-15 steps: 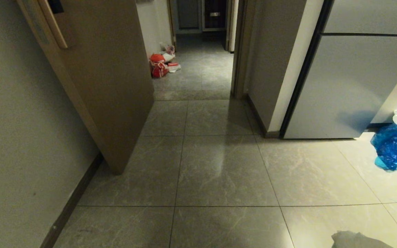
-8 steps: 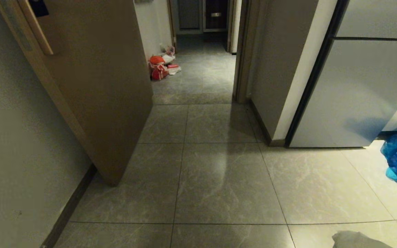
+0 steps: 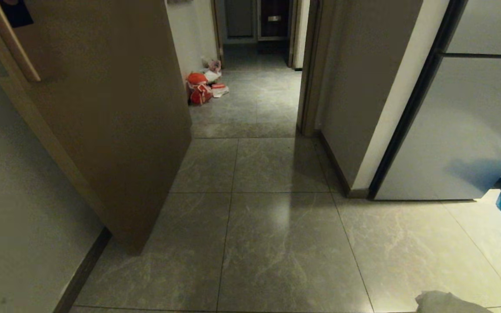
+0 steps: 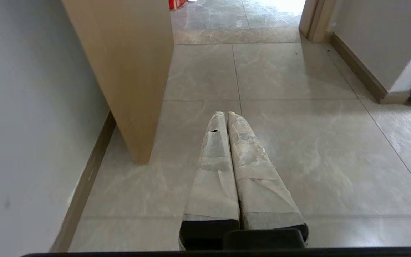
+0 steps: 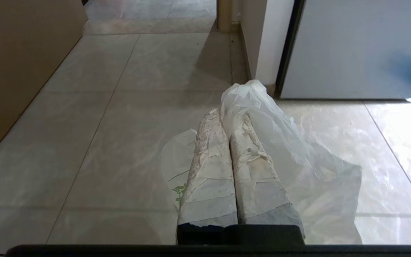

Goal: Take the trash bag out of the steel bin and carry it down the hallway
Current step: Put the trash bag at the door

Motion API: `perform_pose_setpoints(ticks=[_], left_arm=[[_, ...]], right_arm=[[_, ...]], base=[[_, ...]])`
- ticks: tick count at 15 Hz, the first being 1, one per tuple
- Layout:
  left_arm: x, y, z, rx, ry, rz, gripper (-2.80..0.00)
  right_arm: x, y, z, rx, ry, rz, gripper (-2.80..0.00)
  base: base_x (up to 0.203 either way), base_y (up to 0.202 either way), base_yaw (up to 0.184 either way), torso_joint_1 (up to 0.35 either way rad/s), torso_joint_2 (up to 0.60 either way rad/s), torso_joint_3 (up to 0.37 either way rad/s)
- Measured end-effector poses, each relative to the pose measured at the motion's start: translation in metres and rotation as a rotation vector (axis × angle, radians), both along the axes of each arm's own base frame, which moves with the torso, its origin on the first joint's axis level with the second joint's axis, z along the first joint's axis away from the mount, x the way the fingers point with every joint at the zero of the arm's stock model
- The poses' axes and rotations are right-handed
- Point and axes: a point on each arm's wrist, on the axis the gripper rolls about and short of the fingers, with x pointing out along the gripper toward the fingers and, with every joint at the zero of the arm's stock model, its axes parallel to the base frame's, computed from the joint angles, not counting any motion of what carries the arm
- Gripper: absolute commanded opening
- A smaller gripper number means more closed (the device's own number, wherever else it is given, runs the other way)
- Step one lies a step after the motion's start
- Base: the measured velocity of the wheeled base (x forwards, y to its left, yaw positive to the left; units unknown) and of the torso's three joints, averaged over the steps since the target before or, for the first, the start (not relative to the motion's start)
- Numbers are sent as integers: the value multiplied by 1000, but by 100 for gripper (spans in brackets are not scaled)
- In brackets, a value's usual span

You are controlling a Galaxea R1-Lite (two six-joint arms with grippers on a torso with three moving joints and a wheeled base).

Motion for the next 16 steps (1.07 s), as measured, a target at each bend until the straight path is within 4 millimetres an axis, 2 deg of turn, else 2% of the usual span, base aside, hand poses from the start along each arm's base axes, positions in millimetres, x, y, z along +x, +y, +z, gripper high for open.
perform_pose_setpoints(ticks=[16], left_arm=[[0, 0, 0, 0, 0, 0, -280]], right_arm=[[0, 0, 0, 0, 0, -1, -280]], base=[[192, 0, 1, 2, 3, 3]])
